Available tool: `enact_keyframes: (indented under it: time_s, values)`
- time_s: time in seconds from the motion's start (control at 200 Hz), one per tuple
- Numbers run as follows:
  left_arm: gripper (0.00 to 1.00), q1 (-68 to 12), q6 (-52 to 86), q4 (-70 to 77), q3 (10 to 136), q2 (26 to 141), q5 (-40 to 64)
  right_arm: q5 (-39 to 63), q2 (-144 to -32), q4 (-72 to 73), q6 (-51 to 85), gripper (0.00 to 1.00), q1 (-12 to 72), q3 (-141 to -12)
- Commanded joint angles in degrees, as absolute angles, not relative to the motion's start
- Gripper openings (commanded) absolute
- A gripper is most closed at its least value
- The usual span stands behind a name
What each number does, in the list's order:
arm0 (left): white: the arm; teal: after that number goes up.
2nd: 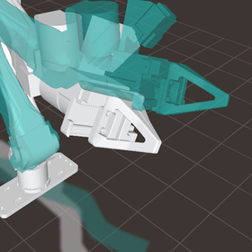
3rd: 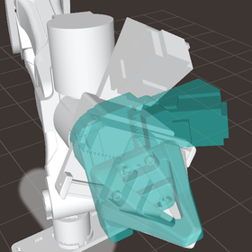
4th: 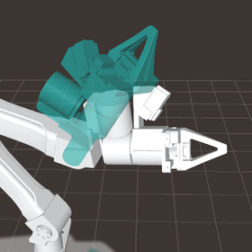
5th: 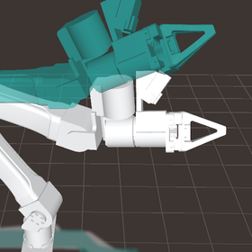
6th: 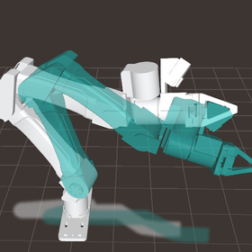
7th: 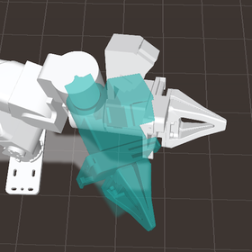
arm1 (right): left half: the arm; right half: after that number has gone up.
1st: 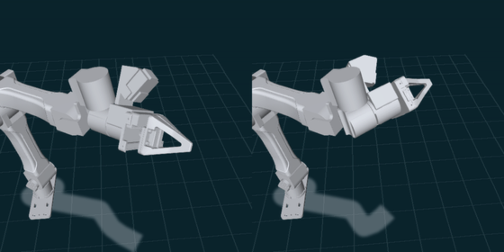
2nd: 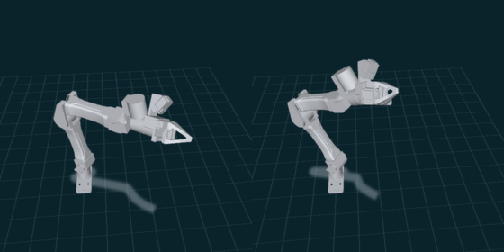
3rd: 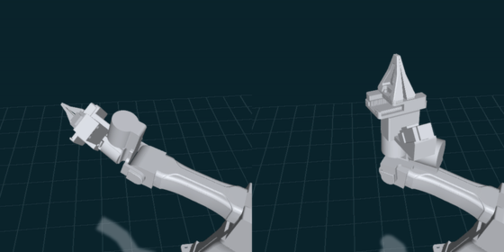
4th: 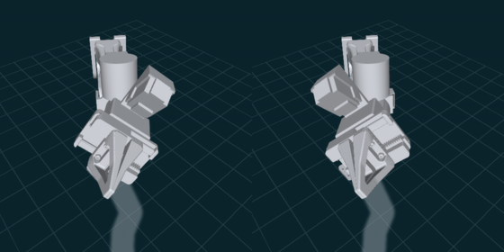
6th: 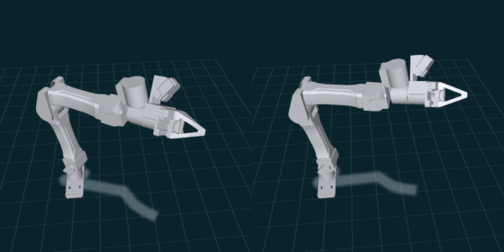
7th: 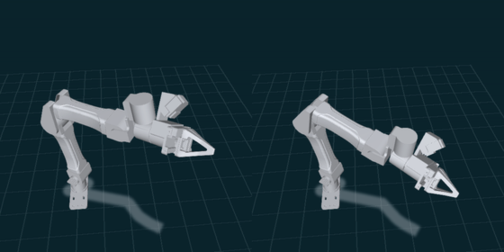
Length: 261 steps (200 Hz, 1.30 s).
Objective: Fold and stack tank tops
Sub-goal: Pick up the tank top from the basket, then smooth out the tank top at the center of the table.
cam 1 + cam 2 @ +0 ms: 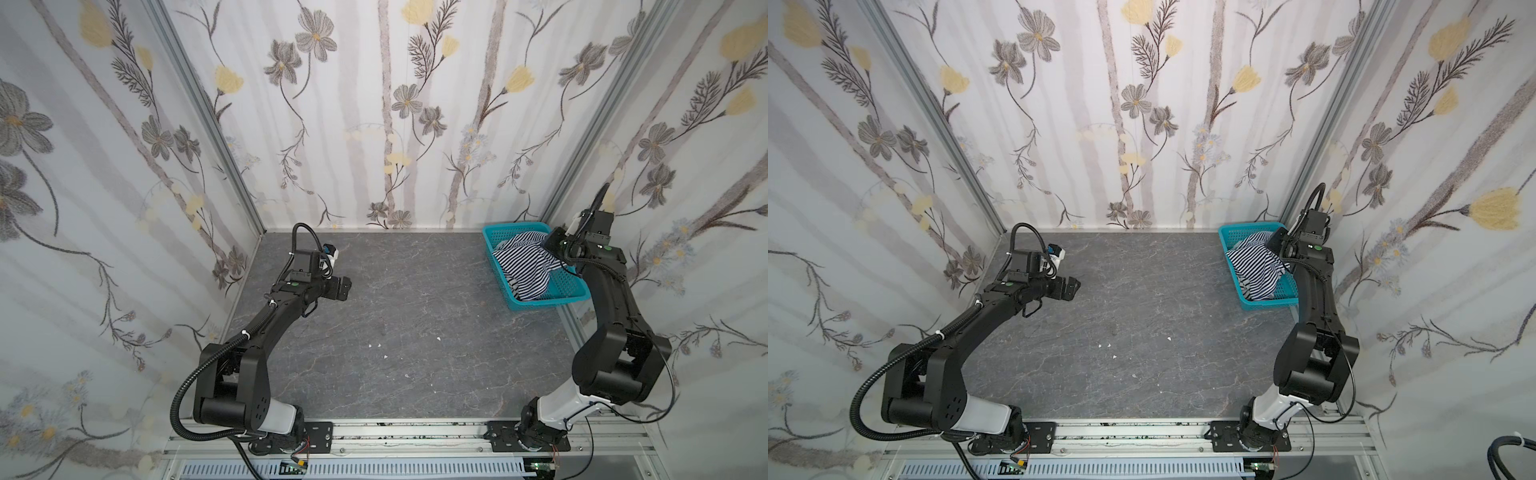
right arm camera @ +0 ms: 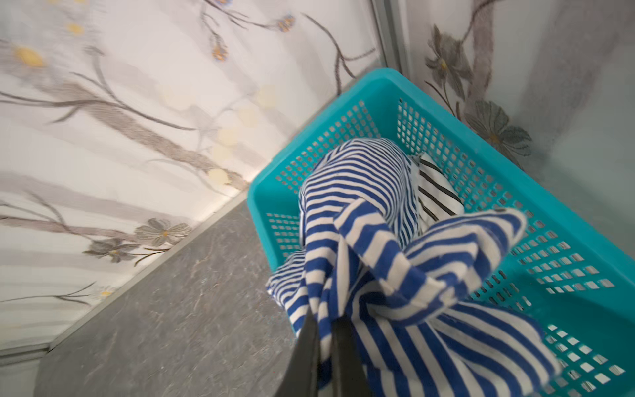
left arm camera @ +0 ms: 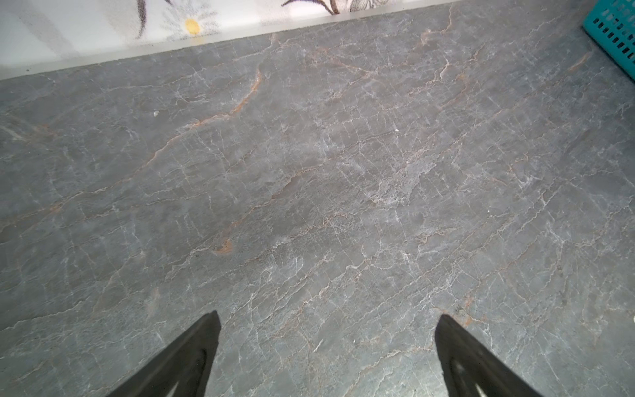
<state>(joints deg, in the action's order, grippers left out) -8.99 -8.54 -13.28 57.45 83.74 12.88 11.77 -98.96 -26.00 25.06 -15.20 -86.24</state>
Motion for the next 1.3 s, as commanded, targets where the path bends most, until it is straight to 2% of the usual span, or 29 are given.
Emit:
enact_keyframes:
  time_s: [0.0, 0.215, 0.405, 0.58, 0.794, 0.979, 1.074, 1.159, 1.299]
  values:
    - [1.00, -8.7, -7.6, -12.7, 58.8, 84.4, 12.9, 12.8, -93.1, -26.6, 26.6, 0.00, -12.7, -87.4]
    - [1.00, -7.8, -7.5, -12.7, 59.7, 84.3, 13.7, 10.5, -79.7, -28.8, 27.3, 0.00, -4.9, -90.4]
    - [1.00, -6.2, -7.5, -12.7, 59.5, 83.8, 14.4, 12.4, -77.2, -29.9, 29.1, 0.00, 6.0, -96.0]
    - [1.00, -4.1, -7.6, -12.7, 59.8, 82.8, 15.3, 13.1, -82.0, -27.4, 29.9, 0.00, 20.4, -102.4]
    - [1.00, 0.6, -7.8, -12.6, 59.4, 81.8, 15.6, 14.2, -96.5, -26.2, 30.2, 0.00, 33.9, -112.8]
    - [1.00, 5.4, -8.3, -12.6, 58.8, 81.7, 16.2, 14.6, -105.4, -24.5, 32.5, 0.00, 36.5, -120.8]
    - [1.00, 6.7, -8.8, -12.6, 58.1, 81.4, 16.7, 9.9, -106.3, -26.3, 33.8, 0.00, 36.2, -120.2]
    - [1.00, 6.8, -9.6, -12.6, 57.2, 81.2, 18.0, 4.8, -105.7, -28.8, 34.6, 0.00, 34.5, -114.6]
    - [1.00, 5.8, -9.9, -12.6, 56.6, 82.2, 20.9, 5.5, -104.8, -27.8, 35.8, 0.00, 31.5, -102.2]
